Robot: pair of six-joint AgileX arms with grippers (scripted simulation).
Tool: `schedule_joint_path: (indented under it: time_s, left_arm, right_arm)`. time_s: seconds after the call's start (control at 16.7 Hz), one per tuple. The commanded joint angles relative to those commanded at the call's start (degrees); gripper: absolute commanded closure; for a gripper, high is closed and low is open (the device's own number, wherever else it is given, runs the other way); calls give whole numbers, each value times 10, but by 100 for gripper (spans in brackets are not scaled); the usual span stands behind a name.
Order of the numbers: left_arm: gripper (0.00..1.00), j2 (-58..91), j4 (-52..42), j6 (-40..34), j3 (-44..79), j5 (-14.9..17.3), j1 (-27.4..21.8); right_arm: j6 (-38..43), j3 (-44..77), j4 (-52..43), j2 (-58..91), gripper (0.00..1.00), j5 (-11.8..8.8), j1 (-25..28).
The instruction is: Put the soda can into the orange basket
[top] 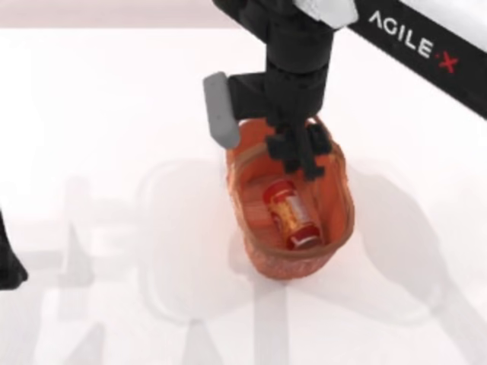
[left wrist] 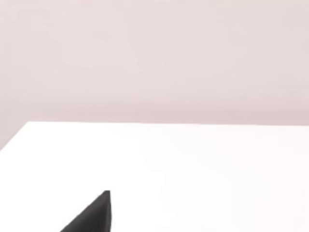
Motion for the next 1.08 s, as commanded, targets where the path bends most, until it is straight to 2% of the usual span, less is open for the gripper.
schedule_joint_path:
  time_s: [0.12, 0.18, 1.08]
  left_arm:
    - [0, 0, 0, 0, 0, 0, 0]
    - [0, 0, 0, 0, 0, 0, 0]
    - [0, 0, 0, 0, 0, 0, 0]
  right_arm:
    - [0, 0, 0, 0, 98, 0, 0]
    - [0, 0, 0, 0, 100, 0, 0]
    - [0, 0, 0, 0, 100, 0, 0]
